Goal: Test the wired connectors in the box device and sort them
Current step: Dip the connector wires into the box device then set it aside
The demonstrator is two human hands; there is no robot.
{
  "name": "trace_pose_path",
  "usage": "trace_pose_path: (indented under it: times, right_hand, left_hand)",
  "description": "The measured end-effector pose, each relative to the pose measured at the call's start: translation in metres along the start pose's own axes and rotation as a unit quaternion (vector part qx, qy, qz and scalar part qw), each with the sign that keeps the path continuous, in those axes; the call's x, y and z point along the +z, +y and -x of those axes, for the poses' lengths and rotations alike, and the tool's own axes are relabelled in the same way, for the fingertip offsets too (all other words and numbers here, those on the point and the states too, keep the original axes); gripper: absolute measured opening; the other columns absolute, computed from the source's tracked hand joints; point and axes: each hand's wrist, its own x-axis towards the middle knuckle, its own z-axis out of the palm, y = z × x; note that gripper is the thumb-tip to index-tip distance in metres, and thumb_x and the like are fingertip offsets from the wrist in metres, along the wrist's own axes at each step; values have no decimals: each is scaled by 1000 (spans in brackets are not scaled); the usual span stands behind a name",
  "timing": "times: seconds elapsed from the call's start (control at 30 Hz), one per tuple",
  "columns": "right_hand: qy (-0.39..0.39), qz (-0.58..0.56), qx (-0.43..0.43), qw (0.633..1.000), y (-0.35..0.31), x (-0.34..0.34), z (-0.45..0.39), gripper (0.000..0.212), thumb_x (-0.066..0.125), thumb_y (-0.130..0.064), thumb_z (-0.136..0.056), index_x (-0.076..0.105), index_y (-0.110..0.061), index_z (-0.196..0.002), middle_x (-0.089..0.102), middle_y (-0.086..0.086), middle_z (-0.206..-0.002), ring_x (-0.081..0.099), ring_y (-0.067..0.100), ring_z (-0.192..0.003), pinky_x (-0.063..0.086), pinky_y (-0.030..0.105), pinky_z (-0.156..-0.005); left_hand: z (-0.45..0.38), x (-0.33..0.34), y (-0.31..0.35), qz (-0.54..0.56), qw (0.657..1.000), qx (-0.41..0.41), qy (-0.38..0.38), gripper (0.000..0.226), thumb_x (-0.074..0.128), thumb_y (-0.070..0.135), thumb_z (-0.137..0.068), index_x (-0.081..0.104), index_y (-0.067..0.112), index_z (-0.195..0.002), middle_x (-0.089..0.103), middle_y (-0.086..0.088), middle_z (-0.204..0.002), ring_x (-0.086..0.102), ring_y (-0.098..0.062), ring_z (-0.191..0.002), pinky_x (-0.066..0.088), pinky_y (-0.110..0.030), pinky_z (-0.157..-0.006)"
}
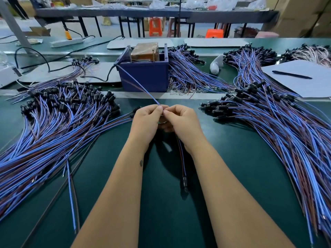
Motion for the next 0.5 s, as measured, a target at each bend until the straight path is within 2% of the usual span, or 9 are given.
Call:
trace_pose_path:
  times: [0.07,0.13,0.23,0.3,0.37,0.43,0.5]
  right_hand:
    - [42,64,-35,996,1,-1,-1,11,62,-11,-92,71,-11,-84,67,-3,-73,59,9,-67,51,27,-66]
    - [87,104,-49,990,2,-5,-3,10,63,-16,-91,73,-11,-89,64,-7,-70,55,6,-65,48,28,-71]
    - [118,83,-42,989,3,-11,-4,10,63,-16,-92,72,-11,-89,61,-8,-67,54,8,-66,50,35,-74]
    - [112,68,-41,991,2,-10,-4,10,64,-14,-91,71,-12,-86,62,-7,-68,55,8,-67,52,37,-74]
    - [93,80,-50,991,3,-8,-4,11,65,-15,-90,71,-17,-81,64,-9,-66,56,4,-63,50,33,-69]
    - [67,113,-57,990,4,-5,-4,13,67,-17,-89,71,-22,-79,67,-11,-64,57,-1,-59,47,24,-65]
    - [55,136,-57,988,6,-4,-5,15,68,-18,-88,72,-26,-76,66,-15,-60,55,-4,-56,44,22,-63]
  left_hand:
    - [-1,-1,2,-15,999,9,42,29,45,13,-101,71,16,-88,74,-4,-90,69,-17,-81,56,-32,-72]
    - [-2,-3,3,-3,996,4,85,30,40,12,-100,63,19,-82,73,4,-84,70,-11,-71,54,-25,-62]
    - [-2,-3,2,-17,997,8,76,27,39,13,-100,60,19,-85,72,5,-85,70,-11,-66,52,-23,-60]
    - [0,1,1,-50,997,27,48,22,43,17,-101,64,22,-94,71,7,-86,68,-7,-67,50,-23,-63]
    - [2,5,0,-55,996,56,39,19,49,19,-101,67,24,-95,71,9,-84,68,-5,-69,50,-19,-64]
    - [2,6,-1,-50,995,76,44,17,54,18,-99,67,25,-90,73,4,-86,71,-10,-77,52,-22,-67]
    - [2,4,-3,-72,993,80,55,16,57,17,-97,66,26,-87,74,-4,-91,71,-18,-85,55,-29,-71]
